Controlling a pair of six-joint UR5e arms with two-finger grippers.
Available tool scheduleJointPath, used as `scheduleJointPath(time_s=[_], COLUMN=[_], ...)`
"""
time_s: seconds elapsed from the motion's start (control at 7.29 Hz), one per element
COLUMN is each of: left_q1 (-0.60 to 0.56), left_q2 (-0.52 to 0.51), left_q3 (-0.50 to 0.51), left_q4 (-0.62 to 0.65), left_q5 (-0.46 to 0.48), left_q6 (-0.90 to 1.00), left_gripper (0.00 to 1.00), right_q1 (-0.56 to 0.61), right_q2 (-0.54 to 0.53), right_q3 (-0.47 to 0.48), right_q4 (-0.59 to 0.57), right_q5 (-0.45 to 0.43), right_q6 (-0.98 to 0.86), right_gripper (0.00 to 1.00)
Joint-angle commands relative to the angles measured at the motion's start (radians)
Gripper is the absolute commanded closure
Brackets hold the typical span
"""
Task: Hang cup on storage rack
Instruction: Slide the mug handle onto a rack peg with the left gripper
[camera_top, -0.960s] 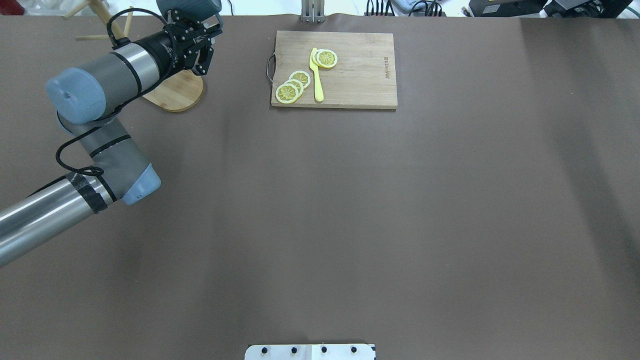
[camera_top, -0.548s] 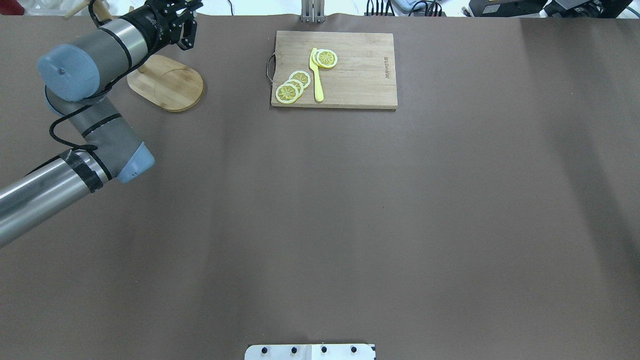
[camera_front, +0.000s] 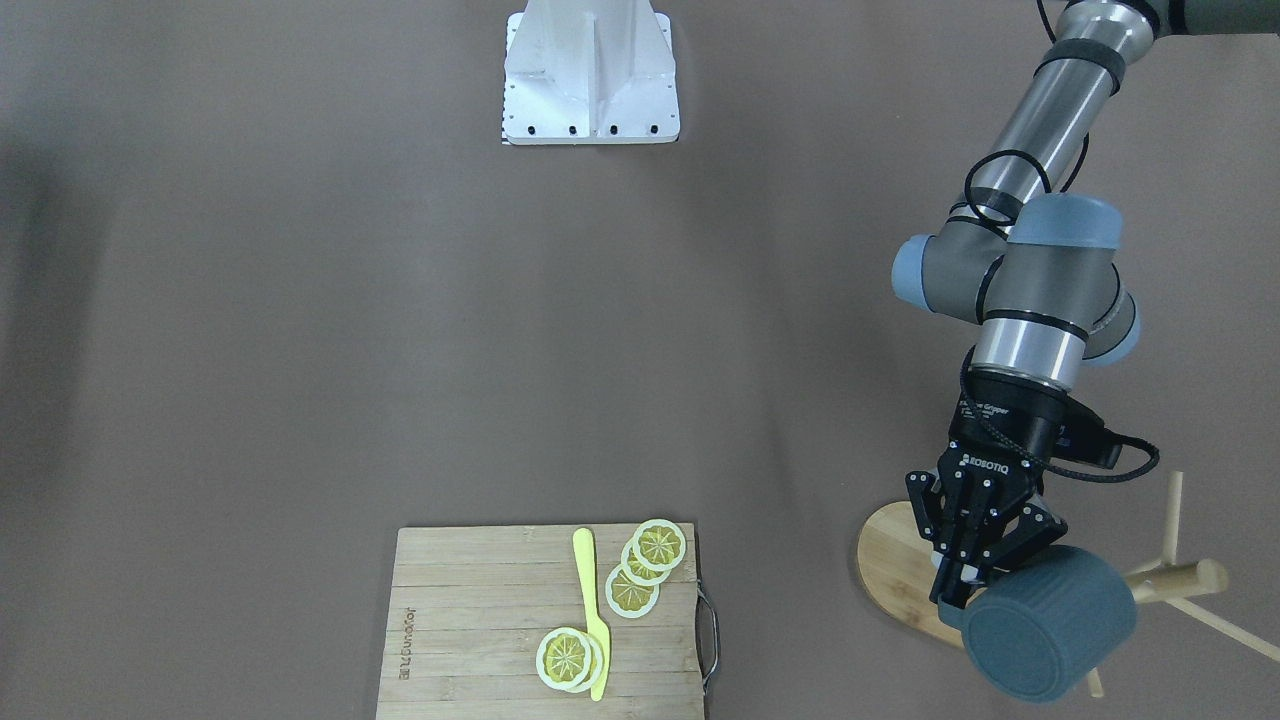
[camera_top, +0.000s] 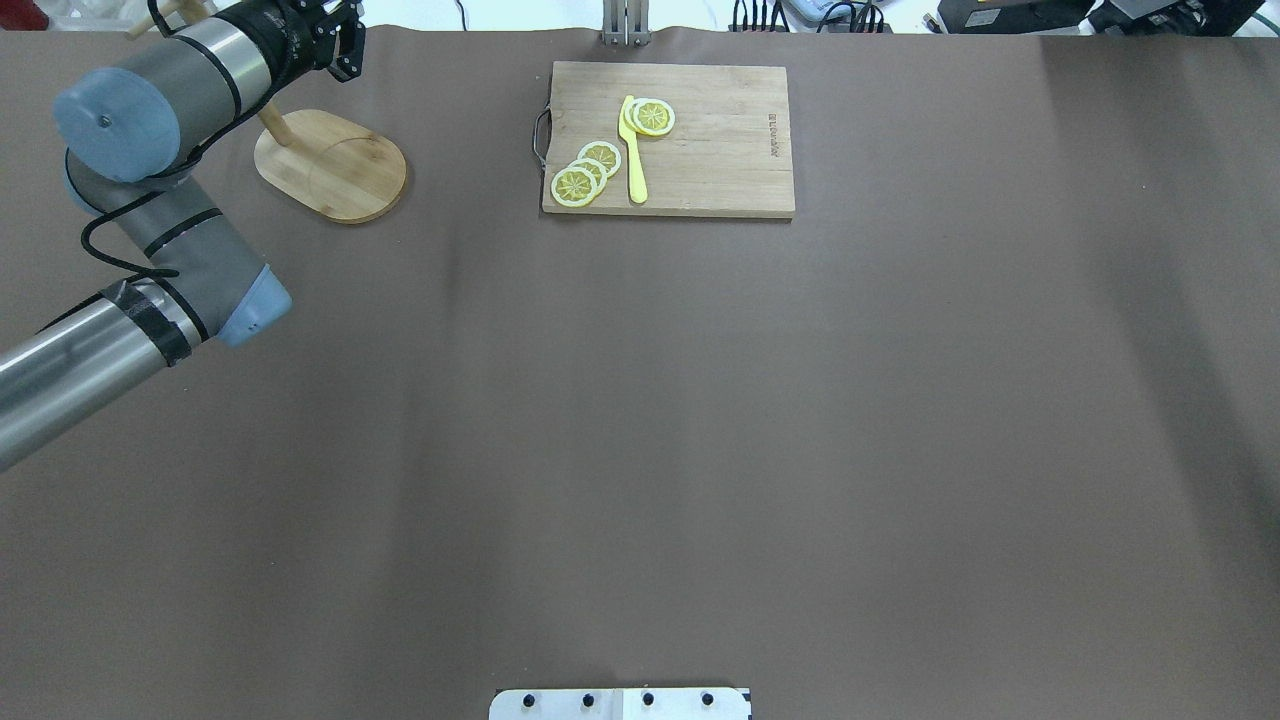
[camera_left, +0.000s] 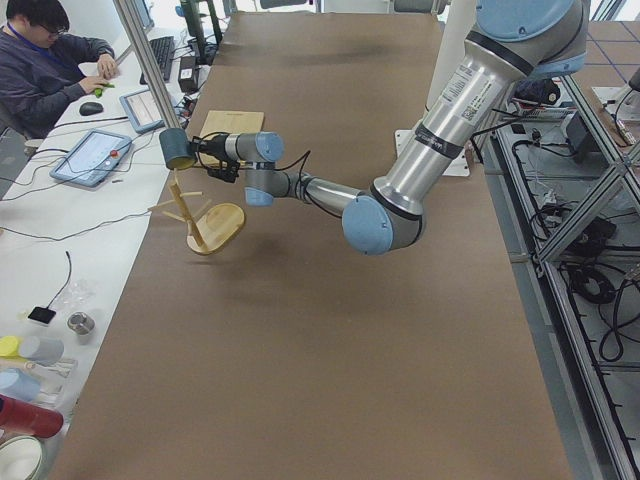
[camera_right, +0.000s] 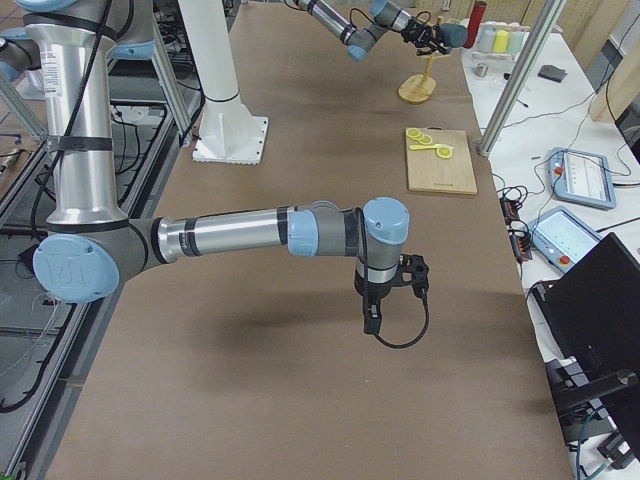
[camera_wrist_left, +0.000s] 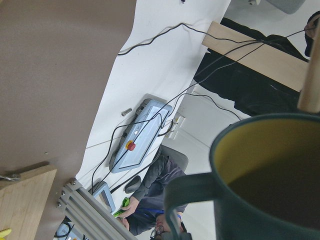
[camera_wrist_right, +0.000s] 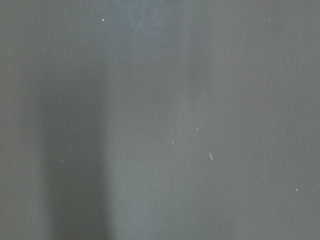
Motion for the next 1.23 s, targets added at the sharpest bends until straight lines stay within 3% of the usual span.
scheduleJointPath(time_s=[0.0, 1.1], left_q1=[-0.008, -0.017], left_q2=[0.003, 0.075], left_q3=[0.031, 0.068], left_q4=[-0.021, -0.184], left_q5=[-0.006, -0.064], left_q6=[-0.018, -0.035], left_gripper=[1.00, 1.00], right_q1=[0.000, 0.000], right_q2=[0.004, 0.006], right_q3=[0.000, 0.000], right_q4=[0.000, 0.000], right_q5=[0.000, 0.000], right_q6=[0.000, 0.000], right_gripper=[0.00, 0.00])
